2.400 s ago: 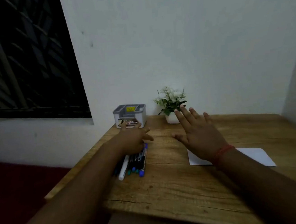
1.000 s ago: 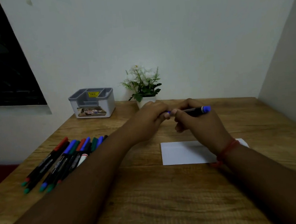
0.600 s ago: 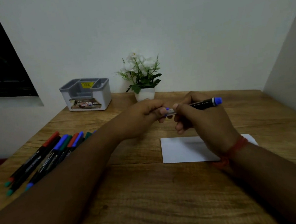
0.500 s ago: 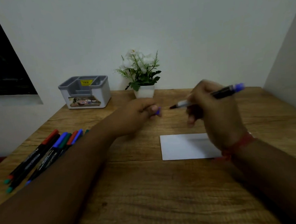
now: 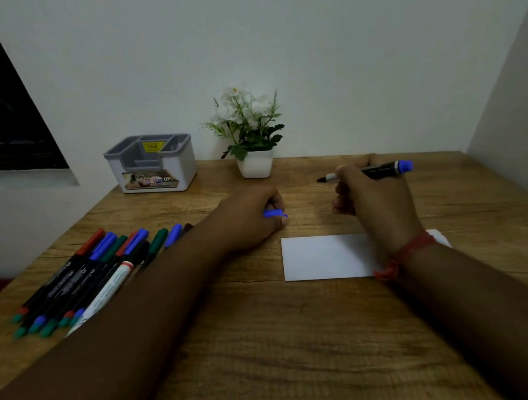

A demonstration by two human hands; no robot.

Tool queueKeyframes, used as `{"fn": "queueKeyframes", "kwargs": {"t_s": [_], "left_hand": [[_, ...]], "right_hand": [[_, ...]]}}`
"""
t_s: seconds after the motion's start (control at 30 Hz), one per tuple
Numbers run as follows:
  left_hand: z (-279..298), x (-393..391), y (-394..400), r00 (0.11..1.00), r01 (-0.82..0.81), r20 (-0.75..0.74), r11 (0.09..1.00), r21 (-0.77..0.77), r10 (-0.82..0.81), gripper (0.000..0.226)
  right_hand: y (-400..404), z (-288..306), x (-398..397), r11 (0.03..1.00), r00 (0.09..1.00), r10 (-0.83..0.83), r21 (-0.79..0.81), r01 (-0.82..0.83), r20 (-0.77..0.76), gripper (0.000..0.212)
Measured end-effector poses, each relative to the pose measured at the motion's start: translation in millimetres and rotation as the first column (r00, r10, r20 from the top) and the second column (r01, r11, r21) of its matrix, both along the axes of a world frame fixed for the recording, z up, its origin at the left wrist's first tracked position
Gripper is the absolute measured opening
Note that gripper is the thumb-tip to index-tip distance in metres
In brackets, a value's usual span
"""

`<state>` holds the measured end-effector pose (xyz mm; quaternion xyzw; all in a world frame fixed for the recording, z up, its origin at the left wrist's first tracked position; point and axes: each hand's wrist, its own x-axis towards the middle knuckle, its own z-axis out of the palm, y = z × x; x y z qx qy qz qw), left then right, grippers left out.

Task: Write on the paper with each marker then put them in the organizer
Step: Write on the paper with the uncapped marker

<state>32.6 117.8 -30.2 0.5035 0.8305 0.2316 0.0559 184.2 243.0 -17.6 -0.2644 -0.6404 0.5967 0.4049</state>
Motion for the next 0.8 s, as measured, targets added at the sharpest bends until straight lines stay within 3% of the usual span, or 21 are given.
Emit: {"fn": "queueKeyframes", "kwargs": {"t_s": [0.1,0.23,0.47,0.6,0.8], "left_hand": [[-2,-1,1,1.0,0.003,-0.023,1.0,-0.028,-0.004,0.021],[0,0,-1,1.0,0.005,-0.004,0.998,-0.061,-0.006,0.03],[14,7,-14,0.989,0.115,-0.046,0.934,-0.337,-0.138,0.085],[10,10,-13,0.978,0.138,-0.075,0.879,-0.457,-0.193,0.103],[7,10,-10,0.975,0.151,-0.071,0.862,-0.483,-0.211,0.107]], "right_hand": [[6,-8,-2,0.999,0.999,0.008,-0.048,-0.006,0.049,0.005],[13,-12,-2,0.975,0.982,0.187,-0.121,-0.186,-0.008,0.013],[28,-13,-4,0.866,0.888,0.452,-0.196,-0.46,-0.089,0.02],[31,-16,-4,0.846,0.865,0.486,-0.182,-0.501,-0.123,0.017],[19,-8,-1,0.865,0.882,0.438,-0.185,-0.466,-0.174,0.021]]}}
